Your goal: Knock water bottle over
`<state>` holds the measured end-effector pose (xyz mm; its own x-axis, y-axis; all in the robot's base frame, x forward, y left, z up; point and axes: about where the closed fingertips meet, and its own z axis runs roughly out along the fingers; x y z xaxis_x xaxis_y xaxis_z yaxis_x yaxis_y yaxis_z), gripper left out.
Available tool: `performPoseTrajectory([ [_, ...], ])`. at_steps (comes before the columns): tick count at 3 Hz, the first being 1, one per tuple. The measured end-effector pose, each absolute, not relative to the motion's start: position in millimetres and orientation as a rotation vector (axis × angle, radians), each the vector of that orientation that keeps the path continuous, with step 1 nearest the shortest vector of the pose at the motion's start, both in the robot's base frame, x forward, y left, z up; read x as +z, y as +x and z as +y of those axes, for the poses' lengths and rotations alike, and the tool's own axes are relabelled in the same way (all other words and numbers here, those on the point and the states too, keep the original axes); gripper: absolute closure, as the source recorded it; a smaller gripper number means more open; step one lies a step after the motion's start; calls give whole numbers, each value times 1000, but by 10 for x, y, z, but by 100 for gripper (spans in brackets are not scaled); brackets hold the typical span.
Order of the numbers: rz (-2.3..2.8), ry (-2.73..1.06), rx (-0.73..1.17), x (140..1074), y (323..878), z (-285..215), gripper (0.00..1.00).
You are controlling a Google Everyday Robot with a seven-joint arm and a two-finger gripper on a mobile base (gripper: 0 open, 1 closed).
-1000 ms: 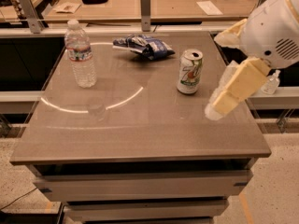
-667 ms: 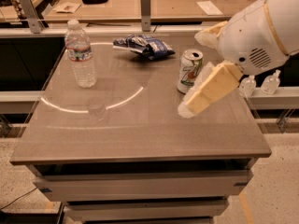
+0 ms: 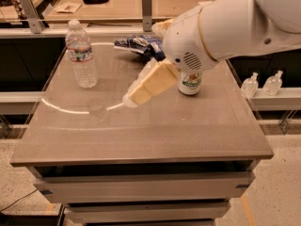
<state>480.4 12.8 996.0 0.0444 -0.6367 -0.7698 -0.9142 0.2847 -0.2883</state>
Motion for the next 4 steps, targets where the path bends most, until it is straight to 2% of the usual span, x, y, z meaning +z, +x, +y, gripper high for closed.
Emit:
performPoseTrajectory([
  [1,1622,-1497,352,9937,4905,545,0],
  [3,1610,-1525,319,9930,4913,576,0],
  [4,1666,-1433,365,9769,4987,558,0],
])
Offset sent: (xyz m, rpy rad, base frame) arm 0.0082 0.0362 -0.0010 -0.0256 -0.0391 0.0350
